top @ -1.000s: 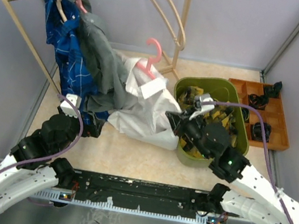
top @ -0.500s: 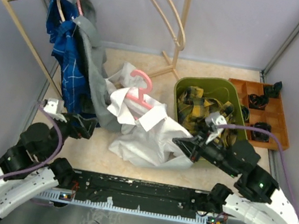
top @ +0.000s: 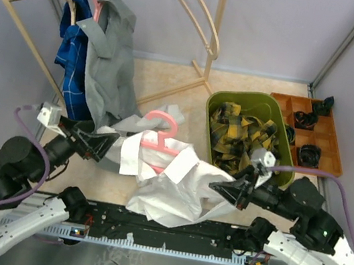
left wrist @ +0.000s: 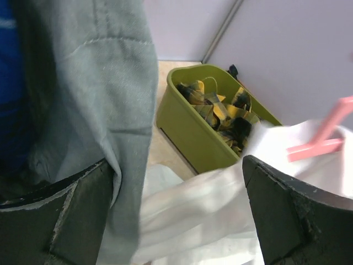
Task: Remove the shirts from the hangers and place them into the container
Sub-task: Remove the shirt from the hanger.
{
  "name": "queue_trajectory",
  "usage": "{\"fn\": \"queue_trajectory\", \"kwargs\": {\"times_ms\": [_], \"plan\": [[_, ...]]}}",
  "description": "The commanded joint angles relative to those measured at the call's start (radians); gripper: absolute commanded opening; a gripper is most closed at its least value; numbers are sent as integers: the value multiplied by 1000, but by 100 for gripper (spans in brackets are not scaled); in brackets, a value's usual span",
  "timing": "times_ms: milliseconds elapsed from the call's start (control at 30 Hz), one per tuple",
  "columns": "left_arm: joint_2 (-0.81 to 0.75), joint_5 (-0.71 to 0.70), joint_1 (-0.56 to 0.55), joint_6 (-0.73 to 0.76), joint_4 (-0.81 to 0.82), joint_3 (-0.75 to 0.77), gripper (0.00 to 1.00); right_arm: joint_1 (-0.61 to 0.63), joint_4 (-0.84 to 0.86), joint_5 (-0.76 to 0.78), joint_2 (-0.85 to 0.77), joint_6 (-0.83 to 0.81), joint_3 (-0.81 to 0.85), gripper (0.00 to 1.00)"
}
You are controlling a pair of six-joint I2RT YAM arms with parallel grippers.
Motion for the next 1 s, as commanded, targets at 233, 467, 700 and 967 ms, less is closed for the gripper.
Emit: {"fn": "queue_trajectory", "kwargs": {"times_ms": [233,467,700,967], "plan": [[253,117,3,-39,-8,91,97,0,-99,32,341,-180,191,0],[354,23,3,-230,-164,202,99,0,-175,-344,391,-133,363,0],[379,124,3,-420,-201,261,99,0,-152,-177,409,2,278,0],[180,66,4,-430,-289,165,99,0,24,379,242,183,91,0]]}}
